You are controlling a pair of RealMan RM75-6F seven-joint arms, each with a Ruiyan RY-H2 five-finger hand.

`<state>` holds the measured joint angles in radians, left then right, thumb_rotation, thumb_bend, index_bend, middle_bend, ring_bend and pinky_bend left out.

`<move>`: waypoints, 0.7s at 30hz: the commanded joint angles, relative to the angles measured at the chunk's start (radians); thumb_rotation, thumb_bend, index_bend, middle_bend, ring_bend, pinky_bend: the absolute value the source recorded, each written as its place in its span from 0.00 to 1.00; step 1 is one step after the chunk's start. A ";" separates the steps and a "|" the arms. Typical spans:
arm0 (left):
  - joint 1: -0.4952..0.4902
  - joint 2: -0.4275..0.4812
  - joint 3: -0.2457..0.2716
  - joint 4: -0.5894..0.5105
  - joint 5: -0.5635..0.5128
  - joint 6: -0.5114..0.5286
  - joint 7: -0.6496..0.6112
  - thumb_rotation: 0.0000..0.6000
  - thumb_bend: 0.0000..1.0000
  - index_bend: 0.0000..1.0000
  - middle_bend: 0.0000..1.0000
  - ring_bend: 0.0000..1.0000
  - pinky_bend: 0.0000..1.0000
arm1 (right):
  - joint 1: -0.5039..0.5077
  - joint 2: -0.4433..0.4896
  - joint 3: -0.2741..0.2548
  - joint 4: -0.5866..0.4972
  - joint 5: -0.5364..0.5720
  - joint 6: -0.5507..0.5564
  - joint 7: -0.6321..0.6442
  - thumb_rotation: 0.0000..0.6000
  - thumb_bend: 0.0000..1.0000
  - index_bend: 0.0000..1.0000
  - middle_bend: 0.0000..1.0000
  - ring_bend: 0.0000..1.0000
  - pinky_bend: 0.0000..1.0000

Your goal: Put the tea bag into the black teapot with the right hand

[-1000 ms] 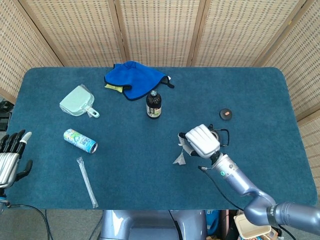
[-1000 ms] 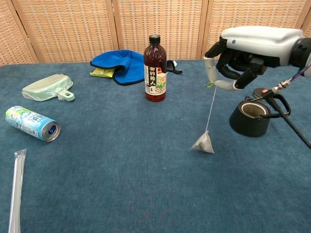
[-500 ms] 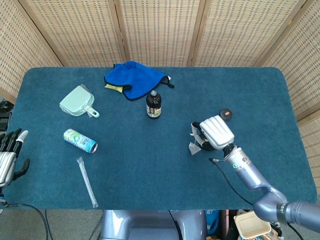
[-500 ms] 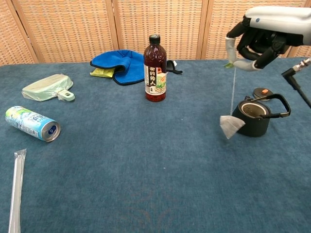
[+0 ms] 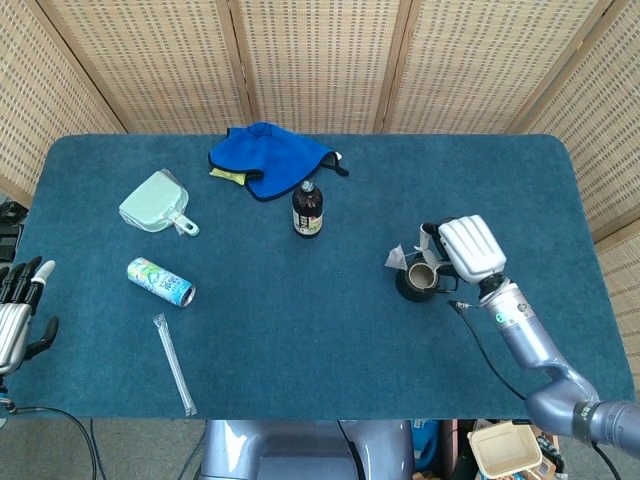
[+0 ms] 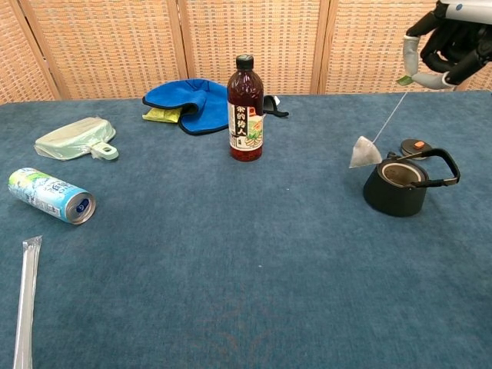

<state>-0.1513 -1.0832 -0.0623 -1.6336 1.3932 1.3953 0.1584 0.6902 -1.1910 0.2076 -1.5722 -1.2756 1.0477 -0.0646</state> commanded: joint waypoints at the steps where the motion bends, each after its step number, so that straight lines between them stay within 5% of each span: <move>1: 0.001 0.000 0.000 0.001 -0.001 0.000 0.001 1.00 0.48 0.00 0.00 0.00 0.00 | -0.005 0.001 0.001 0.010 0.002 -0.002 0.008 1.00 0.62 0.62 0.89 0.87 0.98; 21: -0.006 -0.001 -0.004 -0.006 -0.005 -0.006 0.014 1.00 0.48 0.00 0.00 0.00 0.00 | -0.041 0.032 0.012 0.034 0.011 0.011 0.046 1.00 0.62 0.62 0.89 0.87 0.98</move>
<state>-0.1576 -1.0845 -0.0664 -1.6391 1.3882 1.3896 0.1722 0.6496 -1.1599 0.2201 -1.5385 -1.2638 1.0588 -0.0192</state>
